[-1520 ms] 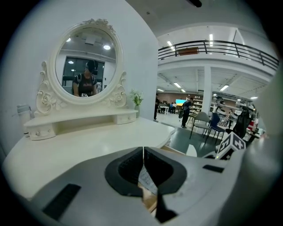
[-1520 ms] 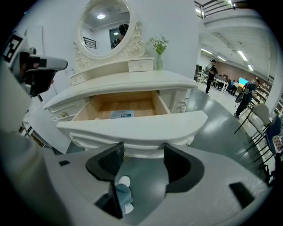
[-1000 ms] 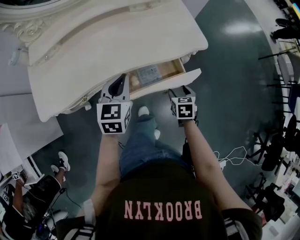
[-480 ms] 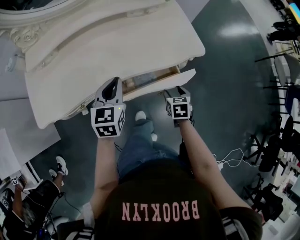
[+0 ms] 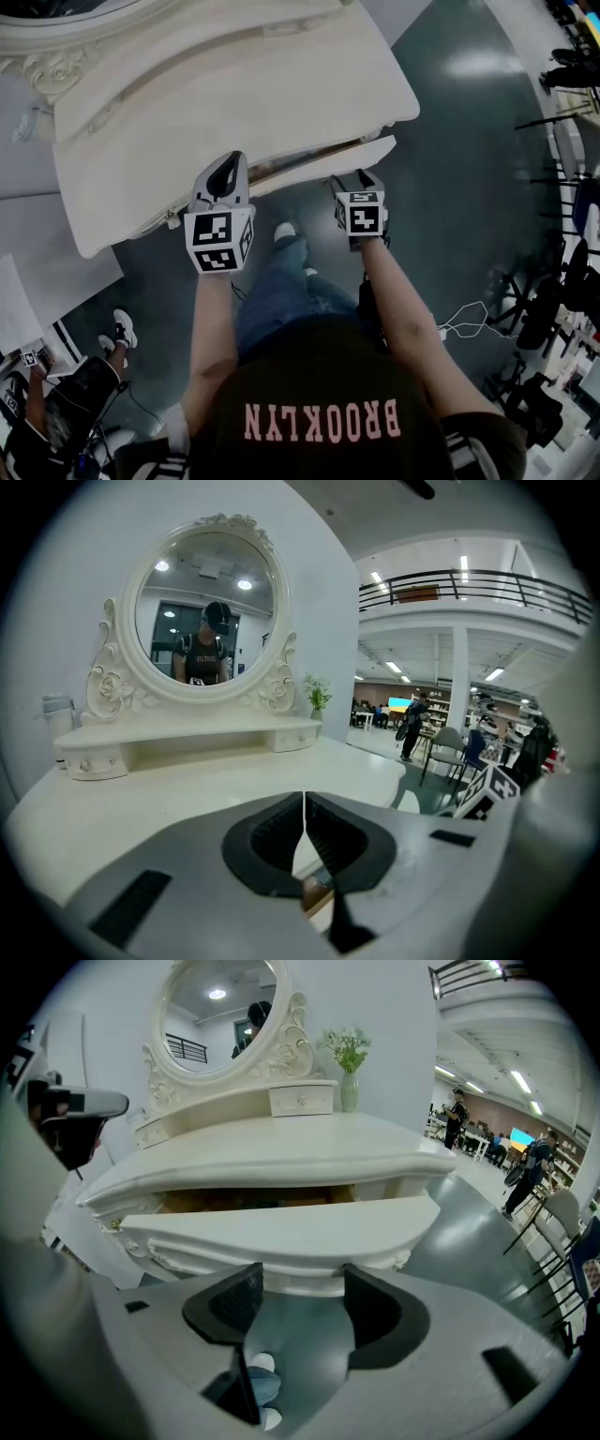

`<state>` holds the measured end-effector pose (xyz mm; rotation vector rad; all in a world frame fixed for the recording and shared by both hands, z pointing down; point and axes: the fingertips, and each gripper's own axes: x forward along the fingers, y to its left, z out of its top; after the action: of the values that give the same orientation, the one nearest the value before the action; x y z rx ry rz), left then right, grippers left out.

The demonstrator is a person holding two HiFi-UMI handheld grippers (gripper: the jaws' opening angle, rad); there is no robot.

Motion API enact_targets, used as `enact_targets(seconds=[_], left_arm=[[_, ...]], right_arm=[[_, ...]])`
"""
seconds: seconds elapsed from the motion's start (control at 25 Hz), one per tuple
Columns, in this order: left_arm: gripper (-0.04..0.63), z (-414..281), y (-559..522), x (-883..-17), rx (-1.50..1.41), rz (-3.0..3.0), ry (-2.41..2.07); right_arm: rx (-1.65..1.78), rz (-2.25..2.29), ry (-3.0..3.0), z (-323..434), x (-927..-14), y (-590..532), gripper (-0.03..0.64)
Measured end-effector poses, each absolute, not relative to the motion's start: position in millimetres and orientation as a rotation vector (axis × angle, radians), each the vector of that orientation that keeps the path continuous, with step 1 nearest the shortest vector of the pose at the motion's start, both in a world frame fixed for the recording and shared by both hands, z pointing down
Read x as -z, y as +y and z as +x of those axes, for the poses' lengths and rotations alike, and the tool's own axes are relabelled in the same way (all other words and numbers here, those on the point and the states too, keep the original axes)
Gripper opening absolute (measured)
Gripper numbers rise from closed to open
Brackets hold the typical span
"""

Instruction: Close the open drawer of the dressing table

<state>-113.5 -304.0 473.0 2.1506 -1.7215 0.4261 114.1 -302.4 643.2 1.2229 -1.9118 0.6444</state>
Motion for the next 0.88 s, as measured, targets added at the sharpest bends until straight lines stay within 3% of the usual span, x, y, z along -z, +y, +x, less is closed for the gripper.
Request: enact_targets(seconds=[0.88], left_arm=[[0.009, -142, -323, -468, -0.400, 2.129, -1.780]], right_arm=[[-0.634, 1.232, -1.928, 96, -643, -334, 0.259]])
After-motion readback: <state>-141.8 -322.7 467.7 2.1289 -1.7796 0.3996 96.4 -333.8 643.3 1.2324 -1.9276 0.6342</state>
